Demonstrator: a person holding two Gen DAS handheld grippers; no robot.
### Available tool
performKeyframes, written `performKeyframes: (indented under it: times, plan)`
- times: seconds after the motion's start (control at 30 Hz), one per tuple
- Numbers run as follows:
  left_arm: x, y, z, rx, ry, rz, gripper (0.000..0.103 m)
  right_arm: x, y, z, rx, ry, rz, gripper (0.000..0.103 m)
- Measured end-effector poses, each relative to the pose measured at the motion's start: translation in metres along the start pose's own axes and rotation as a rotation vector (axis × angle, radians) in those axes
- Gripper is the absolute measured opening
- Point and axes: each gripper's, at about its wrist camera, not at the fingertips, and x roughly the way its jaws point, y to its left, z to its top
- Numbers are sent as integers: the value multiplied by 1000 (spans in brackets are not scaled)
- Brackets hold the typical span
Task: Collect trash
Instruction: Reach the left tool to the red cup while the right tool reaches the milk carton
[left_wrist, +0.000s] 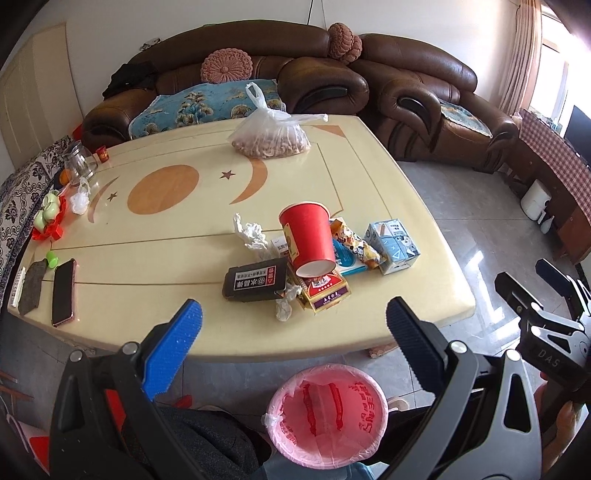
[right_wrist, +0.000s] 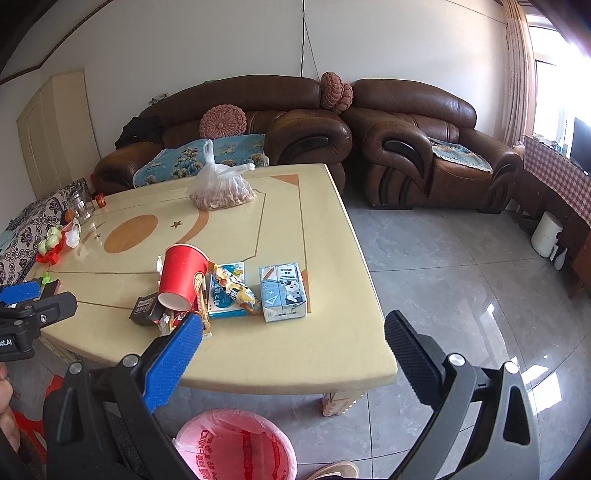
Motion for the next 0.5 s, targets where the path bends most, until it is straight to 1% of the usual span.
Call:
performKeyframes:
  times: [0.27, 0.5]
  plan:
    - [45, -9, 21, -2, 58, 3, 98, 49, -4, 15, -20, 35, 9, 96]
    - [91, -10, 35, -13, 120, 14, 98, 99, -4, 19, -36, 80, 8, 96]
